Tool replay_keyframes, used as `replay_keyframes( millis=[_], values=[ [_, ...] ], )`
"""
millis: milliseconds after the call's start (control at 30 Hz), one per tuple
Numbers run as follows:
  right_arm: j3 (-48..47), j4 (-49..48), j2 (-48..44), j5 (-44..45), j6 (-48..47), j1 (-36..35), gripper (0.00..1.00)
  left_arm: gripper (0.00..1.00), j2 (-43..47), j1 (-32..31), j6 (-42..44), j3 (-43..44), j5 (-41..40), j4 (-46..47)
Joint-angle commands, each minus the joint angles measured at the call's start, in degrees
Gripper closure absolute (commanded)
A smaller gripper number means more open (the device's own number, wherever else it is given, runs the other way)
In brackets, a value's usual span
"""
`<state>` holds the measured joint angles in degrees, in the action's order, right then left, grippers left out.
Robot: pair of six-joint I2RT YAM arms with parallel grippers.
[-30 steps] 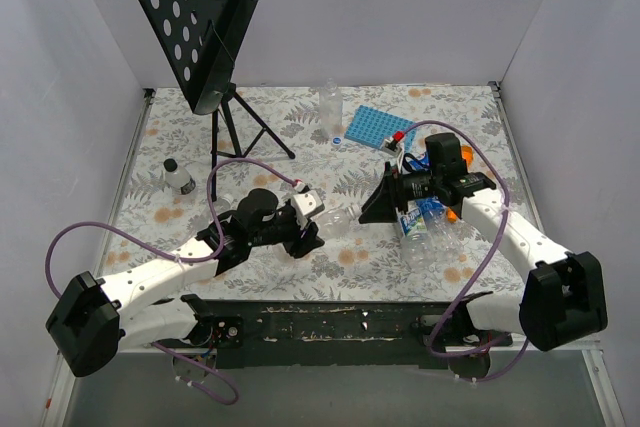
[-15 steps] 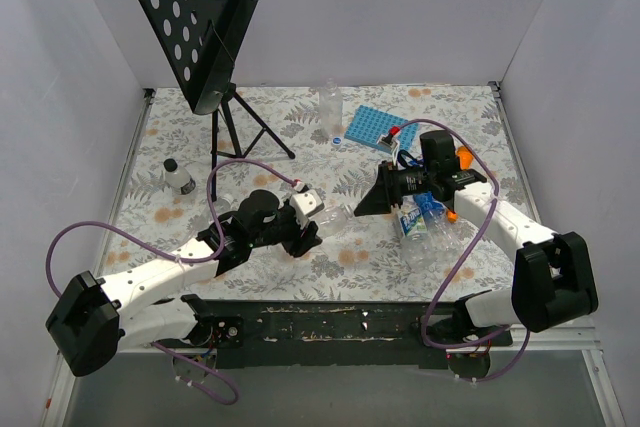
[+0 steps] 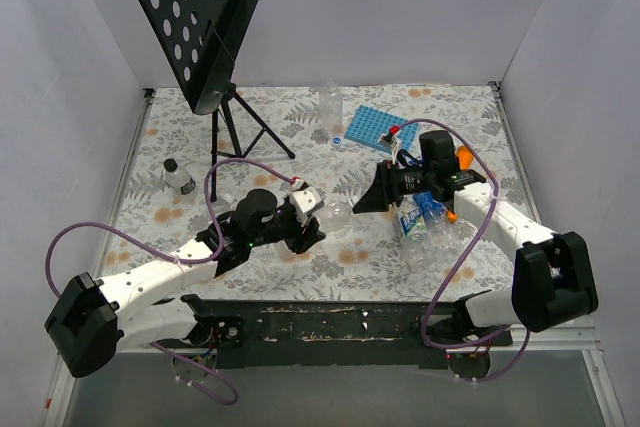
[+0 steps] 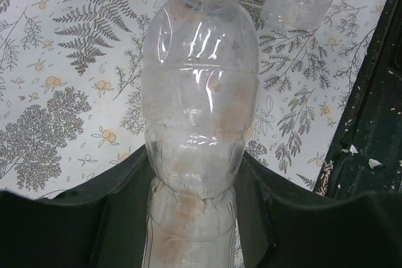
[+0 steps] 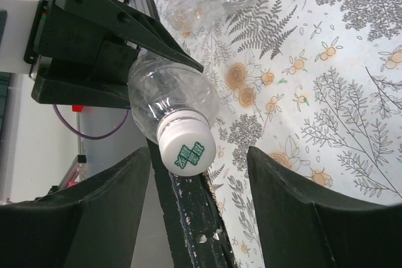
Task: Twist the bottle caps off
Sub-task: Unscrew the bottle cap from the plastic bottle.
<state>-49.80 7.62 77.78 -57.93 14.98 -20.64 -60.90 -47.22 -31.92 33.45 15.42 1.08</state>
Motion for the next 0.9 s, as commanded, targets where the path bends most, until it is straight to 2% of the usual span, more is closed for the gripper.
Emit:
replay_keyframes(
  millis=[0, 233, 333, 400, 600, 633, 700, 800, 867],
  values=[
    [0.5, -4.8, -0.1, -4.5, 4.4, -0.2, 0.31, 0.98, 1.4, -0.3, 0.7, 0.7, 0.7, 1.4],
    [1.0, -9.0, -0.1, -6.9, 7.4, -0.2, 0.4, 0.98, 1.4, -0.3, 1.0, 0.6, 0.9, 1.4],
    [1.7, -9.6, -0.3, -7.5, 7.6, -0.2, 0.49, 0.98, 1.4, -0.3, 1.1, 0.5, 0.9, 1.4],
    [2.3, -10.1, -0.6, -7.8, 7.4, -0.2, 0.58, 0.98, 1.5, -0.3, 1.2, 0.6, 0.9, 1.4],
    [3.7, -10.1, -2.4, -9.1, 3.8, -0.2, 0.99, 0.97, 3.9, -0.3, 1.2, -0.8, 3.3, 2.3],
    [3.6, -9.1, -2.6, -9.2, 2.3, -0.2, 0.99, 0.97, 4.2, -0.3, 1.2, -1.1, 3.7, 2.5],
    [2.6, -4.9, -3.2, -9.1, -3.2, -0.4, 0.99, 0.97, 5.0, -0.2, 1.4, -1.4, 4.4, 2.4],
    [-0.9, 5.9, -3.2, -11.3, -17.7, -0.6, 0.99, 0.97, 5.6, 0.2, 1.2, -1.5, 6.9, 2.5],
    [-6.0, 18.4, -2.7, -12.3, -38.8, -1.1, 0.99, 0.97, 6.0, 1.4, 0.0, -1.6, 11.1, 3.0]
  ],
)
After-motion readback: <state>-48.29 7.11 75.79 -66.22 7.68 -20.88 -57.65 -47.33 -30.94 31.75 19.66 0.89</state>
